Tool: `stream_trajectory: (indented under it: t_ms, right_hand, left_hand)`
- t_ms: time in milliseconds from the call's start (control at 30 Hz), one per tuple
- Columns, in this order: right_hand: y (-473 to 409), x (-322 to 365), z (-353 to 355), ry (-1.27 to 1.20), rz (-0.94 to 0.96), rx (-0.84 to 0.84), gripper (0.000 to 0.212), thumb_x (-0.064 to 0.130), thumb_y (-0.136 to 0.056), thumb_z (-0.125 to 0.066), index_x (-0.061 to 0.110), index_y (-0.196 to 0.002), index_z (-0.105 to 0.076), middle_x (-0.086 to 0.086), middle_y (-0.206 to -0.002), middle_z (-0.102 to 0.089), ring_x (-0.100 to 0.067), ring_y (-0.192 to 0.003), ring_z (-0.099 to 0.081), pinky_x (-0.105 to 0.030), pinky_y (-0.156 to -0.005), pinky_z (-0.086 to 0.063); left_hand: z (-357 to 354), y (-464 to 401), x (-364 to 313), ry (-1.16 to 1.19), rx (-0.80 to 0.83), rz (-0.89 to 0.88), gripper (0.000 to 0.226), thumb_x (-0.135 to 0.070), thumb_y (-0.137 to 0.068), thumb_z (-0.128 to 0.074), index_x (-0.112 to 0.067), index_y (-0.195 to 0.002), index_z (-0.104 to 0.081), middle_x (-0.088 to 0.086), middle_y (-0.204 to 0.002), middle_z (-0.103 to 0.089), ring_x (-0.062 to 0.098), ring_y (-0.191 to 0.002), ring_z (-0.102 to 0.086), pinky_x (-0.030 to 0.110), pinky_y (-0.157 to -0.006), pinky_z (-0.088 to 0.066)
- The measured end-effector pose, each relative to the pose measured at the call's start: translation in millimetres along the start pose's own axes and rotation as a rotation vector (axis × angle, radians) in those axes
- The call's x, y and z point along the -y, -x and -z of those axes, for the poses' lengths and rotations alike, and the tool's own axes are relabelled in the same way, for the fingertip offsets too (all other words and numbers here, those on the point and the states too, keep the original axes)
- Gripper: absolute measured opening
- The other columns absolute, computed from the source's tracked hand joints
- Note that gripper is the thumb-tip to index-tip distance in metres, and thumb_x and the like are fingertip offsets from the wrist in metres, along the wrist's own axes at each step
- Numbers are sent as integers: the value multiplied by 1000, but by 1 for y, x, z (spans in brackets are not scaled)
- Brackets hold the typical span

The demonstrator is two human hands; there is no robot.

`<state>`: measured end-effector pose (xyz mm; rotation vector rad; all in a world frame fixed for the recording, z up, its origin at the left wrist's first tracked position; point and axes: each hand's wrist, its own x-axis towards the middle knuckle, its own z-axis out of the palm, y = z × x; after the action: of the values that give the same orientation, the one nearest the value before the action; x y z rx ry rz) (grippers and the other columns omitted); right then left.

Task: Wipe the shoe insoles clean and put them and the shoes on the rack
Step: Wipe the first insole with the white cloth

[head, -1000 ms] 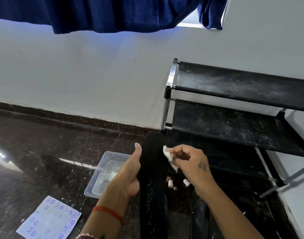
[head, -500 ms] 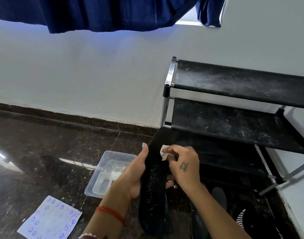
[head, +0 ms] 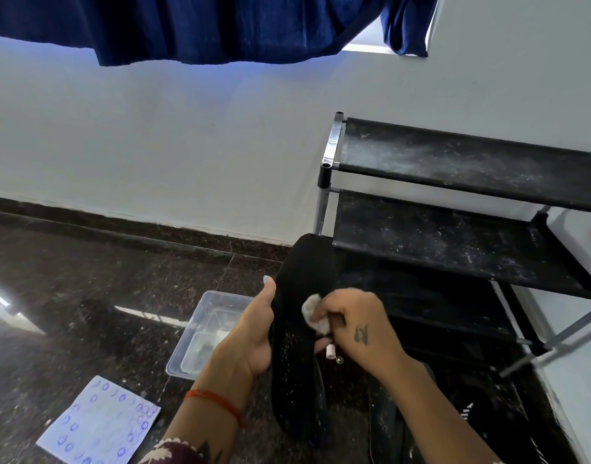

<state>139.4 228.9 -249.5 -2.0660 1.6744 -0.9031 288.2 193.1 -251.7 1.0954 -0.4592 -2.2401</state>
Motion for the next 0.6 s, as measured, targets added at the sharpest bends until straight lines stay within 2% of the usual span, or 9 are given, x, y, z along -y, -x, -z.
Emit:
stream_trajectory:
  t_ms: [33, 67, 133, 200, 300, 367, 467, 533, 600]
  right_hand:
    - [0, -1, 0, -4, -34, -125, 20, 16, -78, -55, 19, -75, -74, 4, -78, -70, -5, -72, -61, -13, -66, -45]
    - [-1, 0, -1, -46, -63, -230, 19, 10, -79, -57, 19, -75, -74, 7, -79, -70, -3, -74, -61, -13, -68, -46]
    - [-4, 7, -7, -104, -98, -306, 25, -3, -78, -61, 19, -76, -74, 8, -81, -70, 0, -76, -62, -9, -72, -46]
    - [-4, 17, -16, -116, -127, -254, 26, -3, -77, -63, 19, -83, -75, 7, -86, -70, 0, -78, -62, -7, -74, -46]
    - [-2, 32, -23, -199, -168, -197, 25, 2, -77, -67, 19, -93, -74, 3, -92, -71, -4, -81, -65, -13, -78, -50]
    - [1, 40, -23, -223, -150, -180, 23, 3, -77, -67, 17, -94, -75, 0, -91, -72, -7, -81, -65, -18, -77, -51]
    - [12, 48, -21, -236, -98, -137, 20, 1, -78, -66, 14, -90, -75, -2, -87, -72, -7, -78, -65, -17, -73, -51]
    - [19, 45, -21, -144, -48, -62, 20, 5, -80, -62, 16, -89, -75, -2, -85, -72, -9, -78, -64, -21, -72, -50]
    - [24, 39, -22, 17, -37, 26, 21, 8, -83, -58, 20, -89, -75, 1, -85, -71, -11, -79, -63, -21, -72, -47]
  left_hand:
    - [0, 0, 0, -9, -1, -2, 77, -67, -91, -22, -7, -118, -60, 27, -111, -66, 41, -95, -65, 53, -86, -49]
    - [-2, 2, 0, -19, -3, -2, 78, -67, -91, -22, -6, -118, -61, 28, -110, -65, 41, -94, -66, 53, -86, -49]
    - [-7, 5, 3, -19, 5, -2, 78, -68, -90, -23, -5, -116, -62, 26, -107, -67, 39, -90, -68, 50, -81, -52]
    - [-11, 6, 7, -34, -6, -24, 76, -66, -91, -25, -4, -108, -66, 22, -99, -70, 34, -86, -69, 42, -73, -55]
    - [-15, 9, 9, -43, -48, -55, 73, -63, -93, -27, -2, -101, -67, 20, -88, -71, 31, -86, -66, 39, -73, -50]
    - [-16, 15, 9, -47, -55, -82, 72, -60, -95, -26, 0, -89, -67, 20, -76, -70, 30, -73, -68, 37, -70, -49]
    - [-15, 22, 10, -41, -71, -89, 73, -57, -95, -27, 2, -73, -64, 19, -61, -67, 26, -51, -67, 36, -64, -46]
    - [-11, 20, 10, -55, -114, -69, 74, -57, -95, -28, -1, -61, -62, 15, -57, -63, 23, -48, -65, 34, -59, -49]
    - [-10, 19, 10, -44, -117, -35, 72, -58, -94, -29, 0, -69, -63, 15, -61, -65, 23, -50, -66, 29, -53, -54]
